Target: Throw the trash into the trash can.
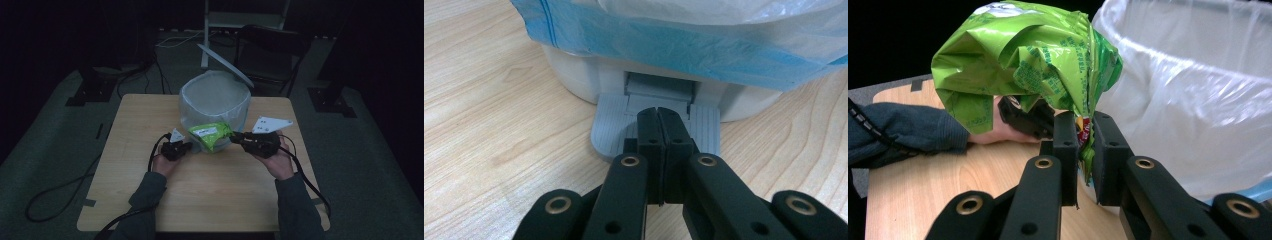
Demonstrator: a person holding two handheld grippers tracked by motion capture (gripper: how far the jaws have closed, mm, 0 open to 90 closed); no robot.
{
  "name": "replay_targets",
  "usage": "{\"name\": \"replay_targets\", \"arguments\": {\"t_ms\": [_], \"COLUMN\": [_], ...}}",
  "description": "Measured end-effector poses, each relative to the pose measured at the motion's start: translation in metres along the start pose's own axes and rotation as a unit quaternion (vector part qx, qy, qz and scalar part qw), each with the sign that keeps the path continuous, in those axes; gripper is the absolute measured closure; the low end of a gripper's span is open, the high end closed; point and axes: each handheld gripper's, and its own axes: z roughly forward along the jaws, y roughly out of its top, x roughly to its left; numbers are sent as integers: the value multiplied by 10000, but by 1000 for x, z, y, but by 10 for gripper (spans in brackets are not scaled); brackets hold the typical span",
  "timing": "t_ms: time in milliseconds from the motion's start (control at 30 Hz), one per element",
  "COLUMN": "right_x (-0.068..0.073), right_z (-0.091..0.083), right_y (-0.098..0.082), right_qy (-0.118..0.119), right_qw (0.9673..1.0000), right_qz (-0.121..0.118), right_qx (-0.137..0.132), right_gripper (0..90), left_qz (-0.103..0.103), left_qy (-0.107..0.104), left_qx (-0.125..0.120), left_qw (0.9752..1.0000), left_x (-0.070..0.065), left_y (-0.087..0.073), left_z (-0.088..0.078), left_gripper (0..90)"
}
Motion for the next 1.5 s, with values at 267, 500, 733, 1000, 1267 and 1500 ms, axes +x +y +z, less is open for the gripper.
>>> {"name": "replay_targets", "arguments": {"t_ms": [267, 500, 733, 1000, 1267, 1500], "right_x": [-7, -14, -22, -31, -42, -54], "right_z": [-3, -4, -5, -2, -3, -1], "right_y": [16, 24, 33, 42, 51, 56], "right_qy": [-80, -98, -164, -224, -322, -444], "right_qw": [9999, 9998, 9995, 9988, 9982, 9972], "right_qz": [-95, -68, -22, 62, 133, 300], "right_qx": [-110, -184, -285, -426, -488, -527], "right_gripper": [822, 822, 822, 822, 822, 822], "left_qz": [5, -3, -4, -21, -17, -4], "left_qy": [-1, 2, -1, -3, -9, -11], "left_qx": [8, 3, 4, -5, -3, 9], "left_qw": [10000, 10000, 10000, 10000, 10000, 10000], "left_x": [0, 0, 0, 0, 0, 0], "left_y": [0, 0, 0, 0, 0, 0], "left_z": [0, 0, 0, 0, 0, 0], "left_gripper": [898, 898, 898, 898, 898, 898]}}
